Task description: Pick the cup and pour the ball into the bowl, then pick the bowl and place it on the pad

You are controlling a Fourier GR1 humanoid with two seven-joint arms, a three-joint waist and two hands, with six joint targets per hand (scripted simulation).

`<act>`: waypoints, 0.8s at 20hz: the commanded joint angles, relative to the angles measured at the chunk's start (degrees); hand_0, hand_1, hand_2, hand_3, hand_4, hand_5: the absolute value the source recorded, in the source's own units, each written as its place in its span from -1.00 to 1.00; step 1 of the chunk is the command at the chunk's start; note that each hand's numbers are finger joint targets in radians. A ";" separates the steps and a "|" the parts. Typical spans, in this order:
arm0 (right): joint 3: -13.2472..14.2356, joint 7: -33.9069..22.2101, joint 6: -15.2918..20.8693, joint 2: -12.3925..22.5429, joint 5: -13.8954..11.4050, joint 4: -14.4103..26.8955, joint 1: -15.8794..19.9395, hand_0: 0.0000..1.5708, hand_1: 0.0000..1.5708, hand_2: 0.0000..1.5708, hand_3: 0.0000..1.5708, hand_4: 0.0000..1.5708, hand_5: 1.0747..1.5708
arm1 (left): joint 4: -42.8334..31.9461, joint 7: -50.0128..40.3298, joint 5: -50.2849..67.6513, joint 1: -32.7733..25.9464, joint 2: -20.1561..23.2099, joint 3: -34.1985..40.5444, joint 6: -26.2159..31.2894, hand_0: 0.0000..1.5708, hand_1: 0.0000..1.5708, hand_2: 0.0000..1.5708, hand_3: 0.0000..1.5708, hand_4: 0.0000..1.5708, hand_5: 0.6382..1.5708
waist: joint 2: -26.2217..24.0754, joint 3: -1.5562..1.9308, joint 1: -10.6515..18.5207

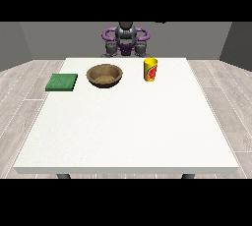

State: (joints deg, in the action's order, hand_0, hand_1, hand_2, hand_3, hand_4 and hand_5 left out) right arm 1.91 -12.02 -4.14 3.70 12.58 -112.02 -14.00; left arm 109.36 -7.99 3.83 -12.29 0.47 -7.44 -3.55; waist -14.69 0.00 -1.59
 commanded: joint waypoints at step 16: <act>10.84 24.19 -13.39 5.68 3.56 21.42 9.06 -1.00 -1.00 -1.00 -1.00 -0.67 1.00 | -27.94 29.46 -5.44 17.07 -0.46 0.84 -9.85 -1.00 -1.00 -1.00 -1.00 -1.00 0.81 | 18.45 0.00 -3.01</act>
State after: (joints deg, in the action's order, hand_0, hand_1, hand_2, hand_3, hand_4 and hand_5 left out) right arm 11.23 10.38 -15.26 8.02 15.41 -93.47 -5.99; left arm 87.82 17.83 -1.94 0.86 0.12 -7.80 -10.74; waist 2.51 0.01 -3.40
